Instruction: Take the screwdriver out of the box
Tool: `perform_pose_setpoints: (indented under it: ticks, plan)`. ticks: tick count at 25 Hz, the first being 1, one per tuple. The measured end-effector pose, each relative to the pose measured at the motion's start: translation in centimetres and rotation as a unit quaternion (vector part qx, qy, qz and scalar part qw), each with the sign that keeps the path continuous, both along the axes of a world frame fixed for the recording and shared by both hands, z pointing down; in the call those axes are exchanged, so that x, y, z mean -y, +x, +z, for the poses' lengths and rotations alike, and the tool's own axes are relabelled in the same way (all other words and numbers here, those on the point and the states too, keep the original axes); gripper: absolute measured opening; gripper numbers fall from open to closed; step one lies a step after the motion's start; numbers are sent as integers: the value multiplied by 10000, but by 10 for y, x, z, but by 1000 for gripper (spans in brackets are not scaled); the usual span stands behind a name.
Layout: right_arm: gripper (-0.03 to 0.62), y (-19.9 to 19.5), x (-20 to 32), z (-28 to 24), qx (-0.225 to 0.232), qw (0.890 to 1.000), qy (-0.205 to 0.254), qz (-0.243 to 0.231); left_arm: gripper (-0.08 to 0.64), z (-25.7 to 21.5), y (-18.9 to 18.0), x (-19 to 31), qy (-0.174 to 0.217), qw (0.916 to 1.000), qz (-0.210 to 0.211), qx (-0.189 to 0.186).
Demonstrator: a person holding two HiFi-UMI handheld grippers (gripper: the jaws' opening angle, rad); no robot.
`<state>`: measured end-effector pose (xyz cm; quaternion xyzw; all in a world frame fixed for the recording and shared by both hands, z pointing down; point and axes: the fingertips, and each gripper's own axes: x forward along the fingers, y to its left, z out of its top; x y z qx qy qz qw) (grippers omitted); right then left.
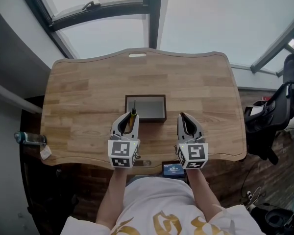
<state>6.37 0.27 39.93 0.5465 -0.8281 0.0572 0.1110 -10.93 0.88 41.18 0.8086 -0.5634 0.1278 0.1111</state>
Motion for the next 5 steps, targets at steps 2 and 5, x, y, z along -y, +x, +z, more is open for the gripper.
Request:
perform_pose_setpoints:
  ticks: [2,5]
  plan:
    - [32,0,1,0,10,10000,-8,-10,78,0,0,2,-6,10000,-1,7]
    - [32,0,3,1,19,10000,-10,-15,78,-1,1,4,16,10000,10,15]
